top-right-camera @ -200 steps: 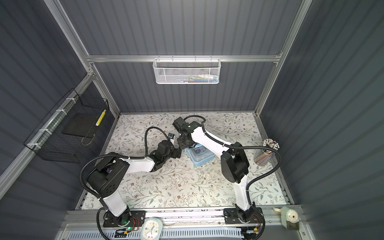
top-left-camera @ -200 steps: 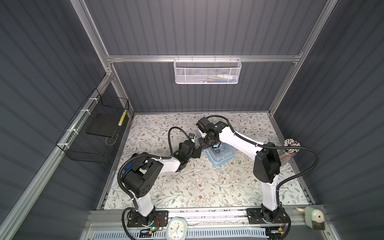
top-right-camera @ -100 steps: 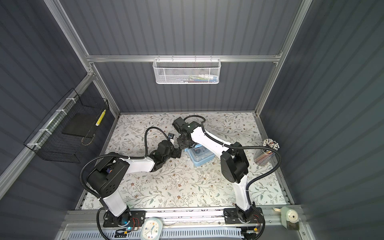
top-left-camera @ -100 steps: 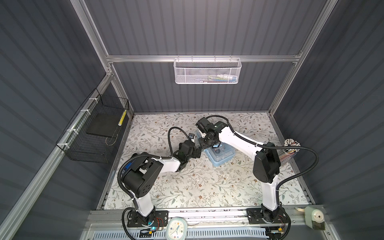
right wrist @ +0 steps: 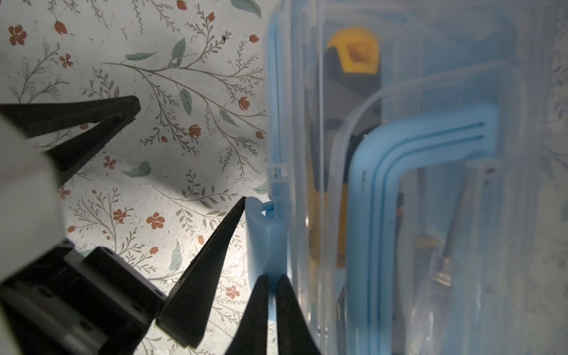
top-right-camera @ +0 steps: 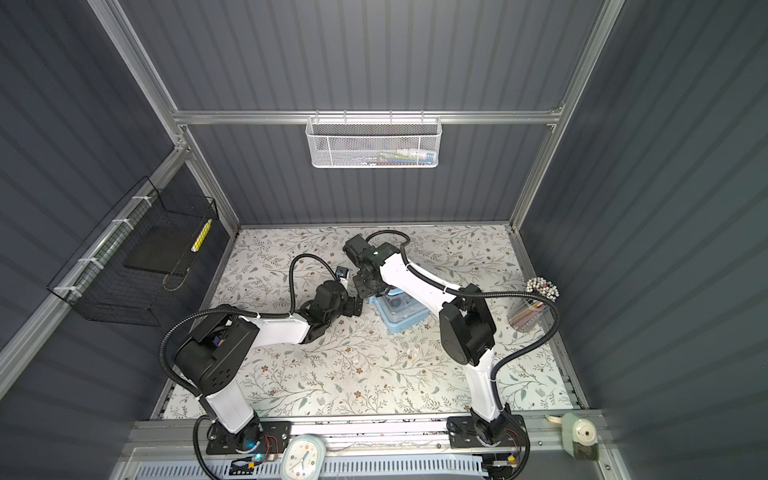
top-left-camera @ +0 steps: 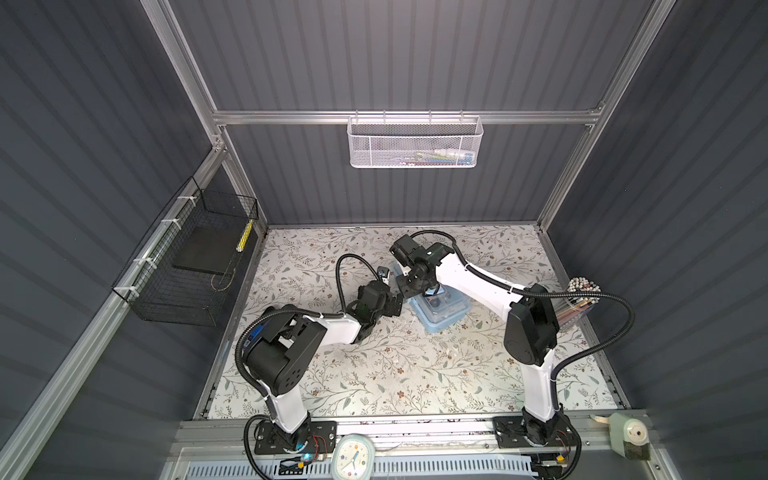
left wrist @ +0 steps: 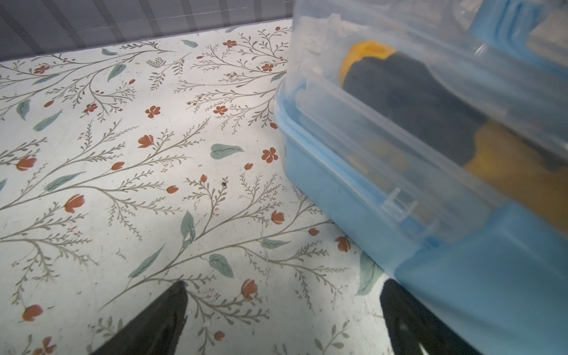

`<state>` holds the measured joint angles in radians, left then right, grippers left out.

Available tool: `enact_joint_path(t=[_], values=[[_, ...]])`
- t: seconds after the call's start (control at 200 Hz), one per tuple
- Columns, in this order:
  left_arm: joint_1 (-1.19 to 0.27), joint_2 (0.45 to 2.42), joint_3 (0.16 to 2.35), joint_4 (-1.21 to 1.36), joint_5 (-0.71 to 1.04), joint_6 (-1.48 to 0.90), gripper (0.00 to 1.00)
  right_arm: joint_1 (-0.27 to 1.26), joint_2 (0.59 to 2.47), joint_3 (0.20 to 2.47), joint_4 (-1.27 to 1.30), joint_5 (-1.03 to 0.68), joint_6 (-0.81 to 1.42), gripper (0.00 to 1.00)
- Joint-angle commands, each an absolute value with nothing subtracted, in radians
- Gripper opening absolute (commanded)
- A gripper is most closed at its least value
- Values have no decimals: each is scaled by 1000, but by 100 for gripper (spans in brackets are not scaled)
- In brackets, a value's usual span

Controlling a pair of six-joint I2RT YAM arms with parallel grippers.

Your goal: Pack the tool kit

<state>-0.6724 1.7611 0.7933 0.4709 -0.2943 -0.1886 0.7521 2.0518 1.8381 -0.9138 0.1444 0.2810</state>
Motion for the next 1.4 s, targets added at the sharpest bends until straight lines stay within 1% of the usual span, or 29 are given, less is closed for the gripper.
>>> enact_joint_path(t=[0.0,1.396], values=[[-673,1772,797,503,-275,-206,99,756,2086,1857,-969,178,287,12],[-673,1804,809,512,-264,-238,99,766,2114,1871,-987,229,302,13]])
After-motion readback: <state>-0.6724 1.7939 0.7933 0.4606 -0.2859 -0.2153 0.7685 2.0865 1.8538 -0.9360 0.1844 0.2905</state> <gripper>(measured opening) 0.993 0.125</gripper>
